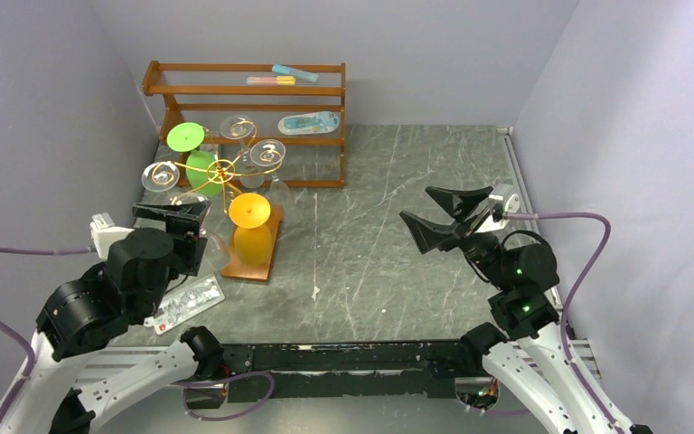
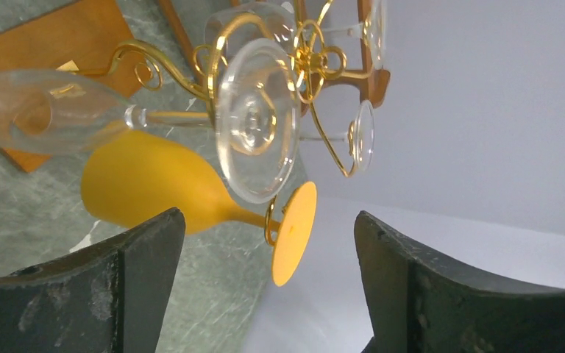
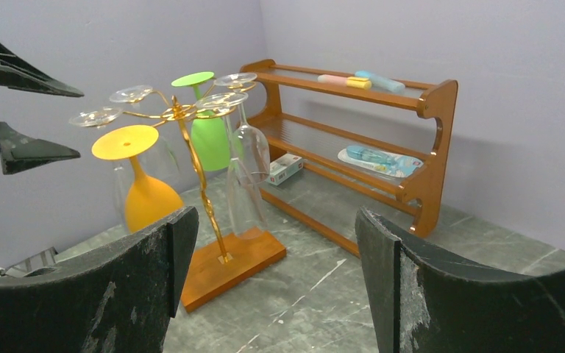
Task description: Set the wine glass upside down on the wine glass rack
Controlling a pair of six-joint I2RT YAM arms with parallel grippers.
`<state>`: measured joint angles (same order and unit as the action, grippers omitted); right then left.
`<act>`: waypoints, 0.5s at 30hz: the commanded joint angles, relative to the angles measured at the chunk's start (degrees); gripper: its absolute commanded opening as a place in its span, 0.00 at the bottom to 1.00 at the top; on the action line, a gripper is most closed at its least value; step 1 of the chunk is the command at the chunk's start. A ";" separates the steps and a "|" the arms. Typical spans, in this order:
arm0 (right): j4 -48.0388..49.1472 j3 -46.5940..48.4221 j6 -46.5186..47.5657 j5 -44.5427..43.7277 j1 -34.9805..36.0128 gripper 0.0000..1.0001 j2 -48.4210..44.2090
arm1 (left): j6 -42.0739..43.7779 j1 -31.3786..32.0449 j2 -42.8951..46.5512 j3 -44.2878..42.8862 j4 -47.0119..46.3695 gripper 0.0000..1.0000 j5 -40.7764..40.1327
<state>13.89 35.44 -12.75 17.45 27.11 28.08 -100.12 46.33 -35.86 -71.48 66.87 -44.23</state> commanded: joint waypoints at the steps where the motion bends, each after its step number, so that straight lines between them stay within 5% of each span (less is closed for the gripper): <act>1: 0.49 0.44 -0.24 -0.62 0.31 0.82 0.51 | 13.46 -0.14 -0.37 -3.67 -1.51 0.90 3.77; 11: -5.07 6.31 -2.34 -2.84 0.31 0.83 4.83 | 50.50 -0.19 1.99 -7.69 -14.85 0.97 21.13; 15: -15.17 13.58 -5.05 -7.79 0.33 0.84 8.18 | 62.89 -0.18 3.96 -9.41 -19.82 0.93 26.00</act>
<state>8.38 42.39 -15.03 14.92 27.14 34.02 -55.42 46.33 -33.87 -77.71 54.11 -26.04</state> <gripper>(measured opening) 0.831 0.944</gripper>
